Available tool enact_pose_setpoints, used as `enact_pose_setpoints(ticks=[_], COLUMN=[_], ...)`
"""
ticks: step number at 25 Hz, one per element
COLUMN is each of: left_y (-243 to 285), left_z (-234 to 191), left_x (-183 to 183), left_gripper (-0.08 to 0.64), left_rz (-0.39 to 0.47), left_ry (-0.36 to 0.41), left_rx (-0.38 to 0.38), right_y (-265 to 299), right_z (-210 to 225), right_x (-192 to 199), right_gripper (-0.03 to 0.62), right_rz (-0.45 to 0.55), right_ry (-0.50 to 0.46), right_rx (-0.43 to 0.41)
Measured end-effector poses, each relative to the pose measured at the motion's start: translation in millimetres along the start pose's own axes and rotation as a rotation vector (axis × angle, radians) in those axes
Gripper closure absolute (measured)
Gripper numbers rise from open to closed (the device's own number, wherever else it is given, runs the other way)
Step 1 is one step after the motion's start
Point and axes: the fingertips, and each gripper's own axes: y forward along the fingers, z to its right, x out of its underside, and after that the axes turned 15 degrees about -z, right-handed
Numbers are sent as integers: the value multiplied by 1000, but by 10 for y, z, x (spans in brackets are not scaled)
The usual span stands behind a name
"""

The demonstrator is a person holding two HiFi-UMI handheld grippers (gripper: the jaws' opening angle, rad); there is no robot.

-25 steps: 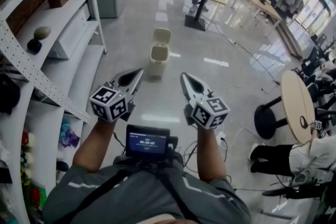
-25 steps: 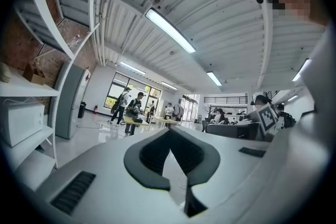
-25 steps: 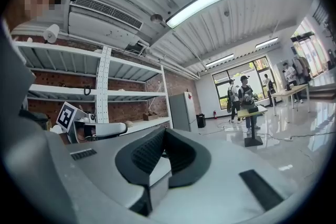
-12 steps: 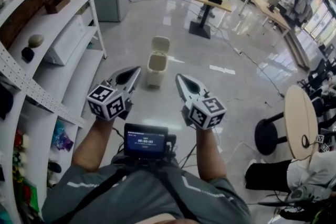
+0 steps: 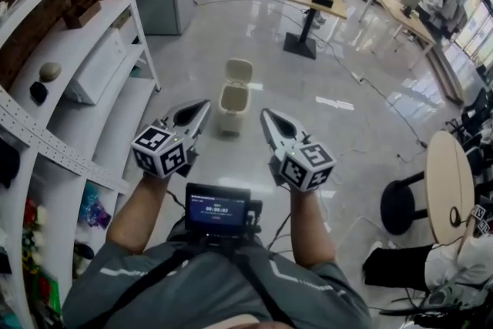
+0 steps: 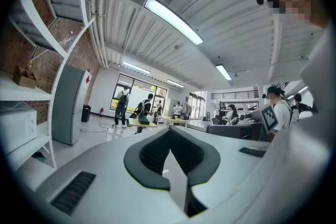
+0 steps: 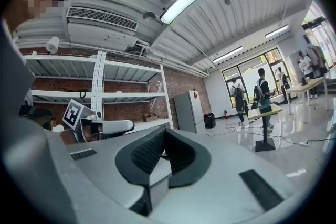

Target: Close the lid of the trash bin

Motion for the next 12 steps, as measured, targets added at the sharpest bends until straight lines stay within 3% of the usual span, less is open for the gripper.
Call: enact_pose_setpoints(ticks=[12], left_y=[601], left_z=[-569], left_x=[-267], left_gripper=[565], left_rz=[-5], left_ry=[-17], left_rx=[43], right_y=[542], right_z=[513], right_x=[-333], right_gripper=[591], right_rz=[-13], right_ry=[1], right_rx=[42])
